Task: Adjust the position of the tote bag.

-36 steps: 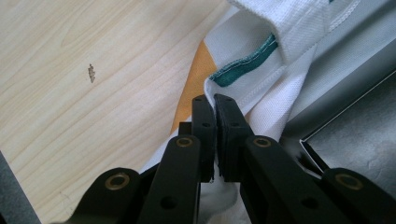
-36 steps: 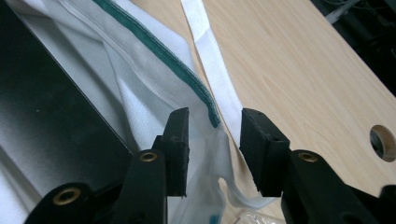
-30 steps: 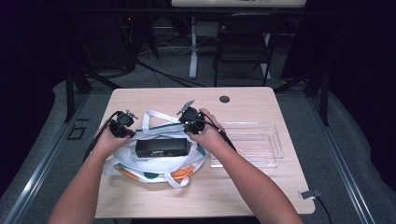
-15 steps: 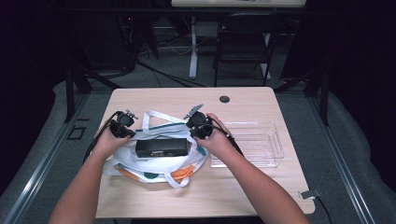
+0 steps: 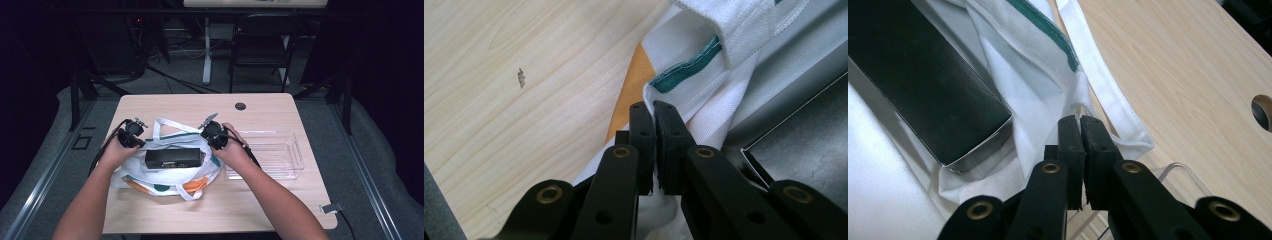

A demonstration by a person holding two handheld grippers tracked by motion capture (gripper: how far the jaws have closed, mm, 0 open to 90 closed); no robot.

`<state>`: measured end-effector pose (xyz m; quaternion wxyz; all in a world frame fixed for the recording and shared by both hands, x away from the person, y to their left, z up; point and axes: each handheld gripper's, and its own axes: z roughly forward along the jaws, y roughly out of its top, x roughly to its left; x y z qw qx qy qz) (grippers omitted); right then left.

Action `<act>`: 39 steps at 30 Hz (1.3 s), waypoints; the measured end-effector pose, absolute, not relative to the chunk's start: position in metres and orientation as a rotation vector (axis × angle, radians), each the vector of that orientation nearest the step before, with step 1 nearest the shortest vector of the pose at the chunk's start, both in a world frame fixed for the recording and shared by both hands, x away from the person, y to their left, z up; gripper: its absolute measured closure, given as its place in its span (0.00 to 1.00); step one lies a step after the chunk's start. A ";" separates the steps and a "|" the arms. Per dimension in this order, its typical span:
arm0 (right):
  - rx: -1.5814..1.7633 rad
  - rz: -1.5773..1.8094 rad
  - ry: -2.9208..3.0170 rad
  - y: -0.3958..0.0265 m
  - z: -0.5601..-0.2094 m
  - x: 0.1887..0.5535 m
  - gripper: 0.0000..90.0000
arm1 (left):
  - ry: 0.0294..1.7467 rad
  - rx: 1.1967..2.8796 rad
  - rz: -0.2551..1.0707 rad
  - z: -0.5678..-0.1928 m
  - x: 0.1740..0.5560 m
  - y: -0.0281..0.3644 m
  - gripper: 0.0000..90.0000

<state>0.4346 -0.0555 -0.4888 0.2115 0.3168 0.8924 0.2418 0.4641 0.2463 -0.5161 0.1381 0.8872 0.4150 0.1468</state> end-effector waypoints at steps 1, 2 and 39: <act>0.881 0.676 2.481 -0.055 -0.490 0.435 0.99 | 1.197 2.570 0.427 -0.516 0.464 0.246 0.97; 0.880 0.667 2.481 -0.055 -0.490 0.435 0.99 | 1.201 2.564 0.426 -0.516 0.464 0.246 0.97; 0.902 0.775 2.485 -0.063 -0.484 0.430 0.74 | 1.161 2.540 0.459 -0.507 0.455 0.247 0.64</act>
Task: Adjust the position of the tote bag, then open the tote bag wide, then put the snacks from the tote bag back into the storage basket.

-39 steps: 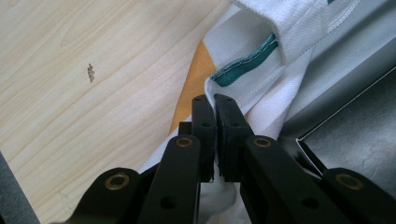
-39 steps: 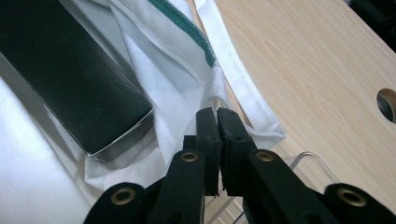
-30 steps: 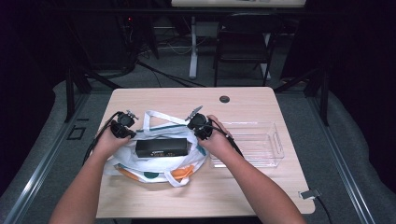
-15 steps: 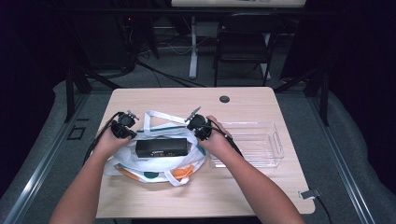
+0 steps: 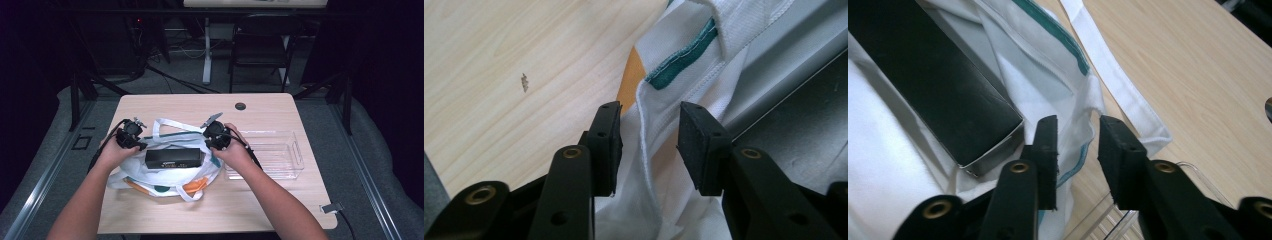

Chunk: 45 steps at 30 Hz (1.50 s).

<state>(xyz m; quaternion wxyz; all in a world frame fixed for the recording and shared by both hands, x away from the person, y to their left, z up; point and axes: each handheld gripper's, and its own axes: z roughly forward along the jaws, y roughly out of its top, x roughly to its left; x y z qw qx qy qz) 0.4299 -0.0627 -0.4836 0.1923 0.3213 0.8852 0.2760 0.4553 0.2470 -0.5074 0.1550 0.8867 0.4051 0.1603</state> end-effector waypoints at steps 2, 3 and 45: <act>0.895 0.797 2.483 -0.064 -0.480 0.427 0.72 | 1.146 2.539 0.490 -0.505 0.453 0.246 0.60; 0.894 0.807 2.476 -0.064 -0.479 0.425 0.70 | 1.138 2.530 0.509 -0.504 0.452 0.246 0.58; 0.908 0.965 2.416 -0.107 -0.456 0.369 0.48 | 0.888 2.600 0.520 -0.454 0.422 0.221 0.48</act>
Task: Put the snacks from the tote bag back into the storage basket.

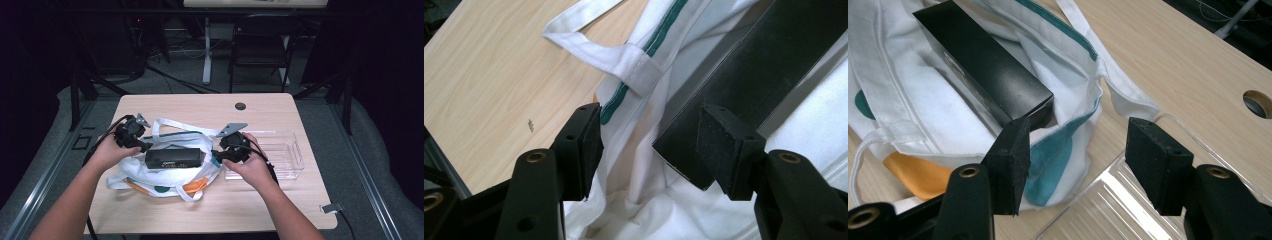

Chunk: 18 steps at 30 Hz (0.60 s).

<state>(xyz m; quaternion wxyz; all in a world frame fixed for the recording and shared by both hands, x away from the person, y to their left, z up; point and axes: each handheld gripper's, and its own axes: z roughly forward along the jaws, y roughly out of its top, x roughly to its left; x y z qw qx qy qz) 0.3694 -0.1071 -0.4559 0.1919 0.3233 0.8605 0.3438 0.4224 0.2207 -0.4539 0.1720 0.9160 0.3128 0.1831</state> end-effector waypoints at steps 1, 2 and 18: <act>0.909 0.970 2.412 -0.109 -0.456 0.369 0.48 | 0.869 2.604 0.525 -0.454 0.422 0.219 0.48; 0.909 0.973 2.412 -0.110 -0.456 0.368 0.48 | 0.848 2.613 0.529 -0.453 0.421 0.217 0.48; 0.923 1.033 2.383 -0.130 -0.446 0.354 0.49 | 0.716 2.681 0.528 -0.443 0.418 0.203 0.48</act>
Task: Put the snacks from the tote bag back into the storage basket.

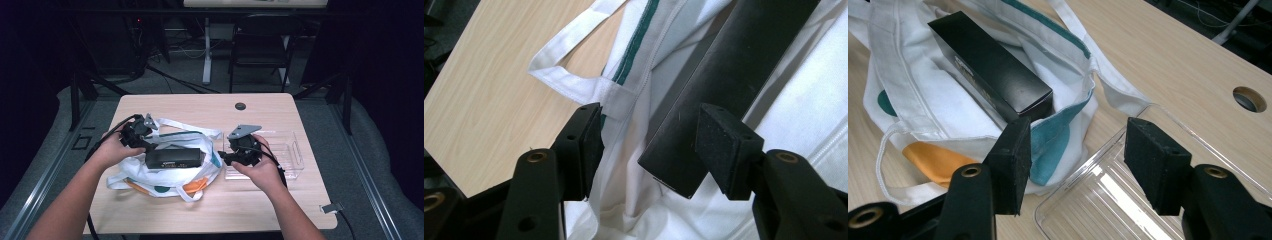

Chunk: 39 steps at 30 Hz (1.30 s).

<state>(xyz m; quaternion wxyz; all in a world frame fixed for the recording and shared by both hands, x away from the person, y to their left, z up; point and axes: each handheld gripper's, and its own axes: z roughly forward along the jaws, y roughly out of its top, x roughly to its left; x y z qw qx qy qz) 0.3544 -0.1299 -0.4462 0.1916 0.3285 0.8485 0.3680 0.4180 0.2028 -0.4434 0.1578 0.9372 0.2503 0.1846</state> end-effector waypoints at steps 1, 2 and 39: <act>0.924 1.036 2.382 -0.130 -0.446 0.354 0.48 | 0.706 2.687 0.519 -0.444 0.418 0.202 0.48; 0.923 1.037 2.382 -0.131 -0.446 0.354 0.48 | 0.696 2.692 0.514 -0.444 0.418 0.202 0.48; 0.958 1.008 2.378 -0.141 -0.453 0.354 0.46 | 0.558 2.849 0.281 -0.480 0.430 0.186 0.32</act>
